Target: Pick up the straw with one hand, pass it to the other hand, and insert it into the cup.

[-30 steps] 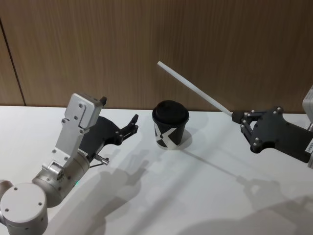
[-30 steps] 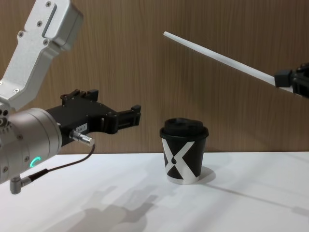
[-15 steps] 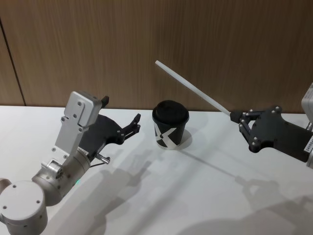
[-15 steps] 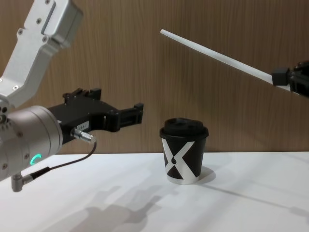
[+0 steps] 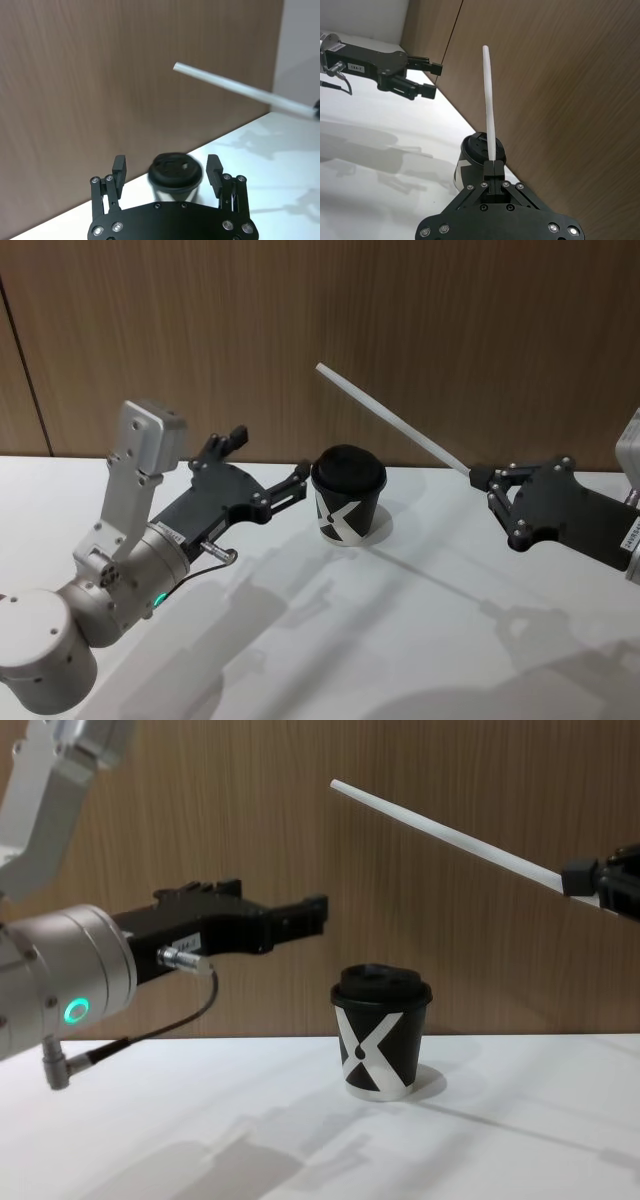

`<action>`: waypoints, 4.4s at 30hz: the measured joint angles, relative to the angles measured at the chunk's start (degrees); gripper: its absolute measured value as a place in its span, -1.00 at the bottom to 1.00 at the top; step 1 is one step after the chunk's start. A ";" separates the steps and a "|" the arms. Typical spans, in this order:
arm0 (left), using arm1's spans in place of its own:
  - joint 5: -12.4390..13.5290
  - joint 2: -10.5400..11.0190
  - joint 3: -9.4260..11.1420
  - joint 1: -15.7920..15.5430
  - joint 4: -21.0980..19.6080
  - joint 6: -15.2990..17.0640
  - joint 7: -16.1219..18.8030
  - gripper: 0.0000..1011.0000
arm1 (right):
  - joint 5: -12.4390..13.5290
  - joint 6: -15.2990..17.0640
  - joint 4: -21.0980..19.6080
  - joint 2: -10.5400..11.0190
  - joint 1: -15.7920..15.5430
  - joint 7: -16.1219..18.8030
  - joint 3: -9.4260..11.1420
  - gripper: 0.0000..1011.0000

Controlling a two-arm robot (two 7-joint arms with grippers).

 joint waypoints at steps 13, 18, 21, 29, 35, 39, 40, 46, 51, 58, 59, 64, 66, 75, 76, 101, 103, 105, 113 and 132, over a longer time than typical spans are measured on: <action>-11.07 -1.31 -1.65 -0.91 0.17 0.49 -10.10 0.98 | 0.00 -0.01 0.00 0.00 0.02 0.00 -0.03 -1.00; -14.43 -1.92 -1.77 -1.44 0.83 0.80 -13.22 0.98 | 0.00 -0.01 0.00 0.00 0.02 0.00 -0.03 -1.00; -17.34 -2.78 -1.76 -2.11 1.82 1.17 -15.71 0.98 | -0.01 -0.01 0.00 0.00 0.02 0.00 -0.03 -1.00; -21.67 -4.48 -1.51 -3.29 3.93 2.21 -18.25 0.98 | -0.01 -0.01 0.00 0.00 0.02 0.00 -0.03 -1.00; -24.58 -6.19 -1.33 -4.32 6.25 2.70 -18.95 0.98 | -0.01 -0.01 0.00 0.00 0.02 -0.01 -0.02 -1.00; -25.70 -7.08 -1.23 -4.79 7.45 2.84 -19.18 0.98 | -0.01 -0.01 0.00 0.00 0.02 0.00 -0.02 -1.00; -26.24 -7.46 -1.18 -5.04 8.02 2.87 -19.31 0.98 | -0.01 -0.01 0.00 0.00 0.02 0.00 -0.02 -1.00; -28.26 -9.40 -0.95 -6.36 11.08 2.90 -19.95 0.98 | -0.01 -0.01 0.00 0.00 0.02 0.00 -0.02 -1.00; -29.62 -10.83 -0.71 -7.44 13.59 2.83 -20.65 0.98 | -0.01 -0.01 0.00 0.00 0.02 0.00 -0.02 -1.00; -31.32 -12.75 -0.29 -8.93 17.12 2.31 -21.66 0.98 | -0.01 -0.01 0.00 0.00 0.02 0.00 -0.02 -1.00; -31.53 -13.08 -0.21 -9.21 17.78 2.19 -21.86 0.98 | -0.01 -0.01 0.00 0.00 0.01 0.00 -0.02 -1.00; -32.27 -14.16 0.16 -10.08 19.85 1.55 -22.52 0.98 | -0.01 -0.01 0.00 0.00 0.01 0.00 -0.02 -1.00; -32.42 -14.37 0.25 -10.26 20.30 1.37 -22.65 0.98 | -0.01 -0.01 0.00 0.00 0.02 0.00 -0.02 -1.00; -32.86 -15.44 0.86 -11.21 22.37 0.14 -23.06 0.98 | -0.01 -0.01 0.00 0.00 0.01 0.00 -0.02 -1.00; -32.87 -15.49 0.91 -11.26 22.48 0.02 -23.07 0.98 | -0.01 -0.01 0.00 0.00 0.02 0.00 -0.02 -1.00; -32.88 -16.32 1.74 -12.00 23.98 -1.80 -23.09 -0.05 | -0.01 0.00 0.00 0.00 0.02 0.00 -0.02 -1.00; -32.88 -16.33 1.75 -12.01 24.01 -1.84 -23.09 -0.17 | -0.01 0.00 0.00 0.00 0.01 0.00 -0.02 -1.00; -32.88 -16.34 1.76 -12.02 24.03 -1.86 -23.09 -0.29 | -0.01 0.00 0.00 0.00 0.02 0.00 -0.02 -1.00; -32.88 -16.38 1.81 -12.05 24.10 -1.95 -23.09 -0.66 | -0.01 -0.01 0.00 0.00 0.01 0.00 -0.03 -1.00; -32.88 -16.43 1.84 -12.10 24.18 -2.02 -23.08 -0.99 | 0.00 -0.01 0.00 0.00 0.01 0.00 -0.03 -0.41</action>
